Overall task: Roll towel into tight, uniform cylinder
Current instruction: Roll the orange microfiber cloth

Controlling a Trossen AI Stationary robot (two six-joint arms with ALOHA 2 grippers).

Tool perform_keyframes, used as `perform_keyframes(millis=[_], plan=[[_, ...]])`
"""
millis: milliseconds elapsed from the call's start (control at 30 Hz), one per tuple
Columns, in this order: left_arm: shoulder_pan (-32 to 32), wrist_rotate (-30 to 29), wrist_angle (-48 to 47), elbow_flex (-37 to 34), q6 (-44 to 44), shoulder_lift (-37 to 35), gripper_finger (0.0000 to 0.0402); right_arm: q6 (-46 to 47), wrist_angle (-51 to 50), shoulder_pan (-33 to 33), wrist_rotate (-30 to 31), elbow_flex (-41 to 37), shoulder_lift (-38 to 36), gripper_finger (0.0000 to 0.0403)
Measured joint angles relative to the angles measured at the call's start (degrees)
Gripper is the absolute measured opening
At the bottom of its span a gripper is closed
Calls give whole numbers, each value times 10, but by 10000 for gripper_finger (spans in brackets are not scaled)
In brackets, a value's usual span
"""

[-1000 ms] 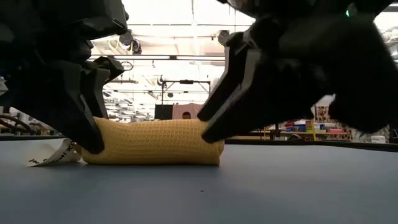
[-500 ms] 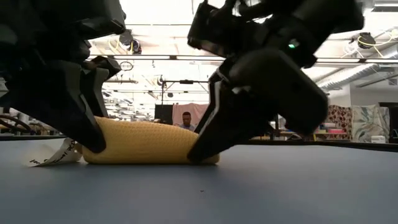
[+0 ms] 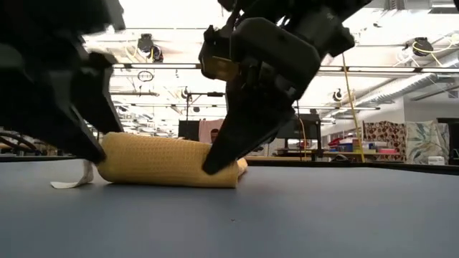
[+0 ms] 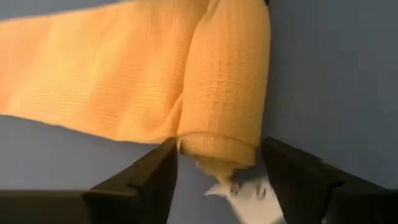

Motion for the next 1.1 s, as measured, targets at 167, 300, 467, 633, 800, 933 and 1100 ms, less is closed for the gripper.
perform_keyframes(millis=[167,300,467,633,800,933,1100], plan=[[-31,-50,-36,6,0,-13,257,5,-1,-27,-63,-1,0,56],[-56,-101,-39,6,4,-15,257,9,-3,-46,-110,-1,1,58],[-65,-147,1,5,60,0,257,29,-2,-66,-157,-1,2,58],[-55,-141,53,-5,152,24,257,39,-2,-78,-190,-2,2,59],[-31,-122,51,-5,170,40,257,39,0,-81,-203,-2,2,59],[-10,-94,50,-5,175,48,257,35,1,-81,-211,-2,2,59],[7,-52,52,-5,180,47,221,35,1,-81,-212,-2,2,59]])
